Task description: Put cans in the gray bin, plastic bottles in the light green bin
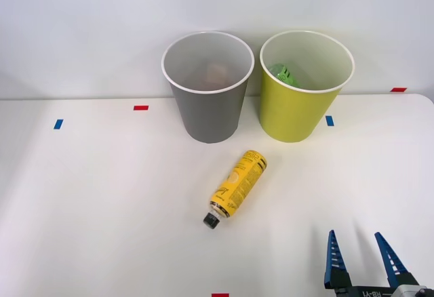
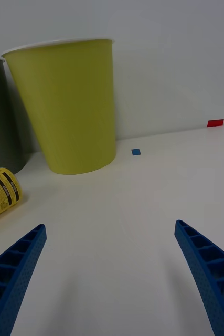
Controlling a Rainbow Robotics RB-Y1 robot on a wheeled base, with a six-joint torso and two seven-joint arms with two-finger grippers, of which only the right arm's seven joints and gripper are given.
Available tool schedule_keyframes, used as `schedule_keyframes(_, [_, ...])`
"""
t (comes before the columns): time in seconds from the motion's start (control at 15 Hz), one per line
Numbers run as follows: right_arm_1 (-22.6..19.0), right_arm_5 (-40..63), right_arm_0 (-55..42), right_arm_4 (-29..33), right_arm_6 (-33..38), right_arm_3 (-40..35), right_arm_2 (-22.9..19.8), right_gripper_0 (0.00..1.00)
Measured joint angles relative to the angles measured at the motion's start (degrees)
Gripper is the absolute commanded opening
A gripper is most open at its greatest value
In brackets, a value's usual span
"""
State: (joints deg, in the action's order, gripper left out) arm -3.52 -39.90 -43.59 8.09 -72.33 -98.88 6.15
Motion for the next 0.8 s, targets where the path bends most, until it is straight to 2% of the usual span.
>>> schedule_keyframes(0.8, [0.00, 0.00, 0.00, 0.00, 0.00, 0.00, 0.00, 0.84])
